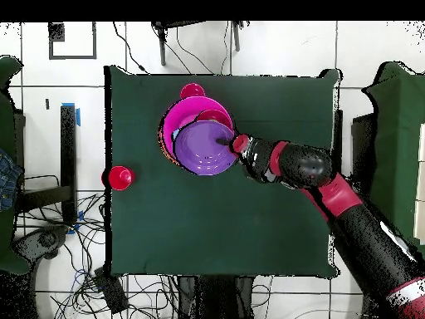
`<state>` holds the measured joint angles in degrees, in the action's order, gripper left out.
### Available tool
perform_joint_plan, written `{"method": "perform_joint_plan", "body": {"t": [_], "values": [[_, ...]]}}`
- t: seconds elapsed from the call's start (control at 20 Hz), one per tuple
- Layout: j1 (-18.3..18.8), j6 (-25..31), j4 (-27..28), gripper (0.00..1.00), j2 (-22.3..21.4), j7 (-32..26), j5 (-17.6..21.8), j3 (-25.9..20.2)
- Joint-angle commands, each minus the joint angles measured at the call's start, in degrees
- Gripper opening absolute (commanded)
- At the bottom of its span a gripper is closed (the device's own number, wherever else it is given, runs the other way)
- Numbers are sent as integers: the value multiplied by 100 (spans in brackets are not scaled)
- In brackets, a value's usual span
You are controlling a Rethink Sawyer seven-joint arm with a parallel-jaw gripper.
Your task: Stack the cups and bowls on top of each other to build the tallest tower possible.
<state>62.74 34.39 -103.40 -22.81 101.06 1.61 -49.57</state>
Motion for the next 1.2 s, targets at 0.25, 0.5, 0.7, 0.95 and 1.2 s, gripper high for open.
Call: {"method": "perform_joint_plan", "body": {"t": [0.25, 0.5, 0.7, 0.95, 1.2], "values": [[-400, -721, 592, 100, -163, -502, 1014, -11], [-349, -978, 621, 100, -154, -508, 1320, -119], [-361, -1016, 674, 100, -152, -454, 1445, -130], [-375, -943, 684, 100, -179, -294, 1426, -92], [-365, -898, 568, 100, -275, -152, 1370, -69]]}}
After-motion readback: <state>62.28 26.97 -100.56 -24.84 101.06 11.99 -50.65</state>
